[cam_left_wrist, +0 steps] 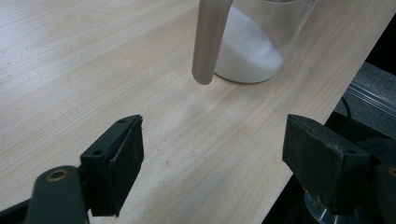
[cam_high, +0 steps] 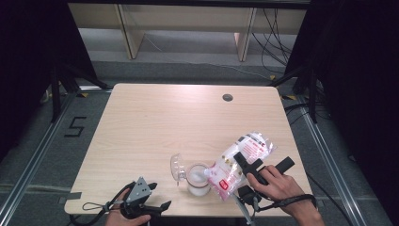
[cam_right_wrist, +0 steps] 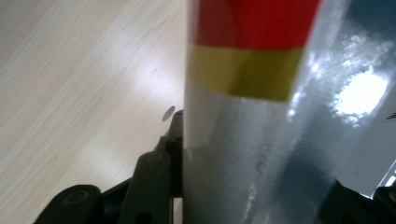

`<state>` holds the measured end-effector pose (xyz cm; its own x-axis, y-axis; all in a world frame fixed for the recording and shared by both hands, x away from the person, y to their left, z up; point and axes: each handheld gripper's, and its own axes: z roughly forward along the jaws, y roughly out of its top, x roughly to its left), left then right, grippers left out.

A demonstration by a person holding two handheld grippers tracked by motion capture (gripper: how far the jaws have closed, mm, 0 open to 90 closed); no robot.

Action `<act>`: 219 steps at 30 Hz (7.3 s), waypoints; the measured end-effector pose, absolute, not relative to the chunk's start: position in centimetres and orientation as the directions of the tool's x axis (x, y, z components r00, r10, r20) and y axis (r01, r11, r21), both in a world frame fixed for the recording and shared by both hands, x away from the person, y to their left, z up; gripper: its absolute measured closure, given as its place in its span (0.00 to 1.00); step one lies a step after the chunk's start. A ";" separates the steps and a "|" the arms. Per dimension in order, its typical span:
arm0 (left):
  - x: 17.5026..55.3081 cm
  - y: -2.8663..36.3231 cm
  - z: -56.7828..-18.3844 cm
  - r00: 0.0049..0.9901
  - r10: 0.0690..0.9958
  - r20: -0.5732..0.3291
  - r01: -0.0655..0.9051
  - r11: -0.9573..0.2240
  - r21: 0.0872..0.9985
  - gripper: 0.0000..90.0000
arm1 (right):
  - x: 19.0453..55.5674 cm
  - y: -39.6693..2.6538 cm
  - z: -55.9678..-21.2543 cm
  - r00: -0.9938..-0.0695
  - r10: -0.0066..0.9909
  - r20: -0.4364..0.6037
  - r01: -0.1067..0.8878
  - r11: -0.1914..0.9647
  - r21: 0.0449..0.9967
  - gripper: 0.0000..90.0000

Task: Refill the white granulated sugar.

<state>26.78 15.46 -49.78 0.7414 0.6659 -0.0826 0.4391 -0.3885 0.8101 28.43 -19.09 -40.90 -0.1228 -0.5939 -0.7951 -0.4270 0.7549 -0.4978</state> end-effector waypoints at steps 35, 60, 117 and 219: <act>26.8 15.5 -49.8 0.740 0.667 -0.084 0.440 -0.386 0.811 0.23 | 28.5 -19.0 -40.4 -0.080 -0.630 -0.773 -0.447 0.716 -0.537 0.75; 26.7 15.4 -49.8 0.742 0.664 -0.087 0.439 -0.383 0.813 0.23 | 29.0 -19.9 -41.1 -0.191 -0.472 -0.861 -0.490 0.806 -0.333 0.76; 26.9 15.6 -49.6 0.750 0.658 -0.068 0.418 -0.391 0.820 0.23 | 33.4 -24.4 -44.8 -0.684 0.309 -0.661 -0.276 0.729 0.626 0.85; 27.4 15.4 -47.5 0.741 0.665 -0.094 0.420 -0.351 0.837 0.31 | 27.2 -30.4 -47.2 -0.608 0.792 -0.053 0.305 0.295 0.905 0.32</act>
<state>27.35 15.35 -47.45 0.7413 0.6645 -0.0938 0.4203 -0.3508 0.8368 27.21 -30.38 -47.17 -0.6083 0.7919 -0.0529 0.3054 0.2951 0.9053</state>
